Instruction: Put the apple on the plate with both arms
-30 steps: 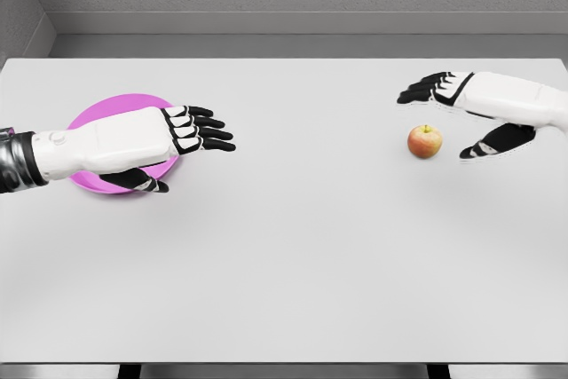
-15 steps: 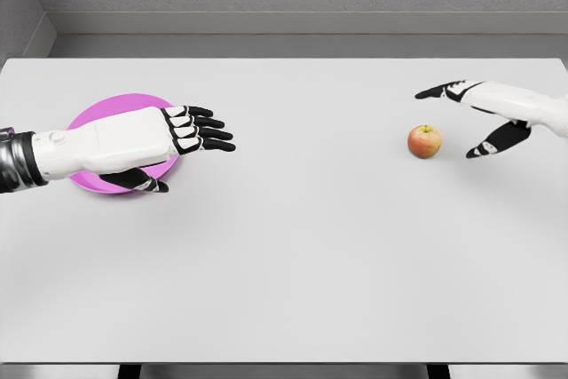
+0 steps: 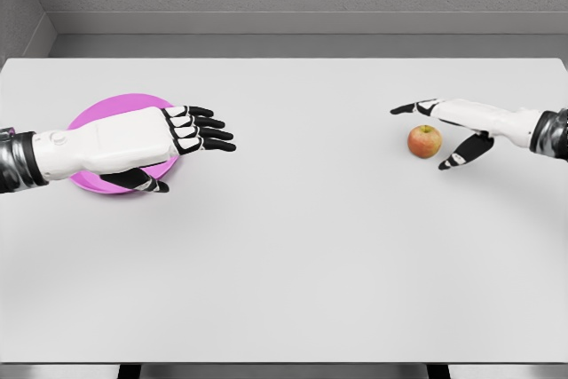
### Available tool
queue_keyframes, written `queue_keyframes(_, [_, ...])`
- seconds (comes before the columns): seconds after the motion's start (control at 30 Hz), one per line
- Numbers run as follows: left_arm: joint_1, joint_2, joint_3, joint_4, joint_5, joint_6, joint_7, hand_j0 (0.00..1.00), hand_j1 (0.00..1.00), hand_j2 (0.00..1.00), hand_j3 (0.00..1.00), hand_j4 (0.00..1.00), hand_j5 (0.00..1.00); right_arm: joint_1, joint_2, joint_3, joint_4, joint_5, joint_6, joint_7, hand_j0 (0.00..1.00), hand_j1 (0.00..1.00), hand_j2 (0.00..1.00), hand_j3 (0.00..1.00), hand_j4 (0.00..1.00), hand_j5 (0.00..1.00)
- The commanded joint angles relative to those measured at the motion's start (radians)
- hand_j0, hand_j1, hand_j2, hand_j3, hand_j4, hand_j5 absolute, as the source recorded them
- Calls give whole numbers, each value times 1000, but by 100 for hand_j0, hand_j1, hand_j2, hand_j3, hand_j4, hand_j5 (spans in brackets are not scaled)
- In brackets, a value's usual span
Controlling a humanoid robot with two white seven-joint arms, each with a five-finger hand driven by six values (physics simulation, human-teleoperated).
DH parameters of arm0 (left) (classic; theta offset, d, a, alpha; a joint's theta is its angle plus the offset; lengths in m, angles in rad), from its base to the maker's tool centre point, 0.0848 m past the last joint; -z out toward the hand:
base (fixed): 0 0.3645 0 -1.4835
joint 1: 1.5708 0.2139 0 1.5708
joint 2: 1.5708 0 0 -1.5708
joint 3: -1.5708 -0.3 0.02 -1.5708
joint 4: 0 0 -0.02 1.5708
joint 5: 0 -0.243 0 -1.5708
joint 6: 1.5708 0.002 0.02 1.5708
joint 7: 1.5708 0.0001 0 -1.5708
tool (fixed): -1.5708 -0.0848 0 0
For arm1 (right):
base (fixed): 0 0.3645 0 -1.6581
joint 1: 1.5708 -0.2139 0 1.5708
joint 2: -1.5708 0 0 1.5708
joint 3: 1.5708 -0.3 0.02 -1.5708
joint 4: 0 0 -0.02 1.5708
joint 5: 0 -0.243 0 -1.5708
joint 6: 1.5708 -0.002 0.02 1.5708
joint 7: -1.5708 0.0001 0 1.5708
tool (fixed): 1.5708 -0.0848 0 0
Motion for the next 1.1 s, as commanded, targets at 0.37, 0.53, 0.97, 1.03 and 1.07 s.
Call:
queue_keyframes(0.37, [0,-1,1,1,7,1,1,100,100,100,100,100,100,-35,37,2,110,61,3,0,100,100,100,100,100,100])
queue_keyframes(0.53, [0,-1,1,1,7,1,1,100,100,100,100,100,100,-41,49,2,121,75,3,0,100,100,100,100,100,100])
queue_keyframes(0.97, [0,-1,1,1,5,1,1,100,100,100,100,100,100,-68,103,2,174,135,3,0,100,100,100,100,100,100])
queue_keyframes(1.03, [0,-1,1,1,7,1,1,100,100,100,100,100,100,-68,101,2,179,135,3,0,100,100,100,100,100,100])
queue_keyframes(1.07, [0,-1,1,1,7,1,1,100,100,100,100,100,100,-68,101,2,182,142,3,0,100,100,100,100,100,100])
